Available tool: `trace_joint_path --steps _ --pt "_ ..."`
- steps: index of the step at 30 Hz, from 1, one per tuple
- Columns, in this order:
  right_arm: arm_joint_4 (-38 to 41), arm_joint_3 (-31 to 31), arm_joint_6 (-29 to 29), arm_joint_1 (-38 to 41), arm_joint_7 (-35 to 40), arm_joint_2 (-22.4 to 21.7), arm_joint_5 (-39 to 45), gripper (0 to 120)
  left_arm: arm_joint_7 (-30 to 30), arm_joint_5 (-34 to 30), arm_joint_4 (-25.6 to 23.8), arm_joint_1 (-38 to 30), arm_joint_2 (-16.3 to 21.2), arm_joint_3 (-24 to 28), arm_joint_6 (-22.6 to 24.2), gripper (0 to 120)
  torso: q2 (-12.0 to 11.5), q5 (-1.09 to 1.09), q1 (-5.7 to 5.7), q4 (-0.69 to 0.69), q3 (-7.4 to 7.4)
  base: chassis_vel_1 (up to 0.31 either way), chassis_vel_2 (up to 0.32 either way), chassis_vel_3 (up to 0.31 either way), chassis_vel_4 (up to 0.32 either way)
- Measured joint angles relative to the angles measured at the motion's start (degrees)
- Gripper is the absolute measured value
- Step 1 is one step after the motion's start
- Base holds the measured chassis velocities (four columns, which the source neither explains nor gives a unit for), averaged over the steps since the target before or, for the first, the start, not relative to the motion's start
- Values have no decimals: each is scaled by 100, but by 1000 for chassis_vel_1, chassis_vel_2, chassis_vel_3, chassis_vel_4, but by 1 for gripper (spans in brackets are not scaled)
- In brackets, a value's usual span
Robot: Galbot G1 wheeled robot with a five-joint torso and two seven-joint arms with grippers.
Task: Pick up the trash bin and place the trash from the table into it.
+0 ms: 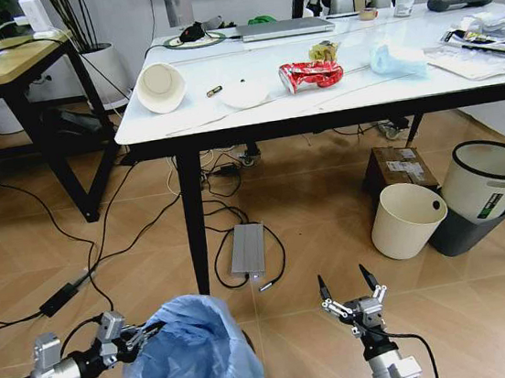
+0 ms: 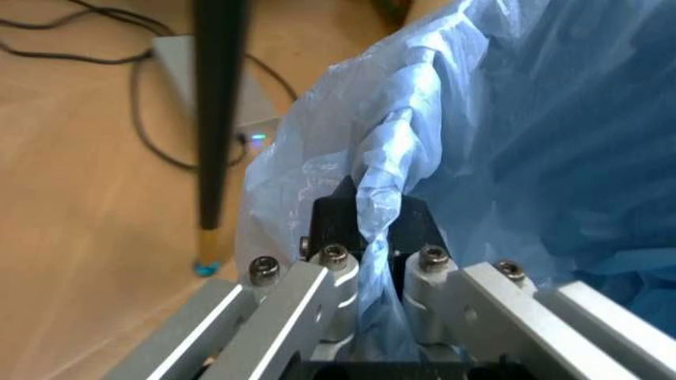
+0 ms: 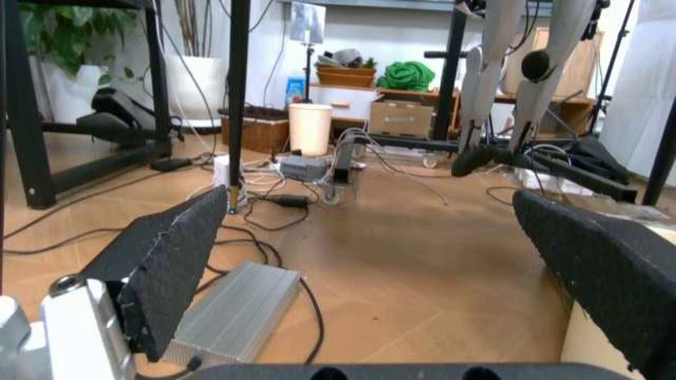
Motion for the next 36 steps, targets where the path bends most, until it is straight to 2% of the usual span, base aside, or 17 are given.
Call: trace_joint_path --steps 7,25,36 --pt "0 41 13 -66 2 -41 -5 100 -259 -290 -295 283 112 -52 -15 0 0 -1 0 0 0 0 0 0 0" --pt "-15 83 63 -147 2 -17 -81 100 -239 38 -294 412 244 -69 -430 0 0 -1 0 0 0 0 0 0 0" --pt "-51 99 90 -169 3 34 -139 100 -369 -28 -207 473 437 -137 -582 0 0 -1 0 0 0 0 0 0 0"
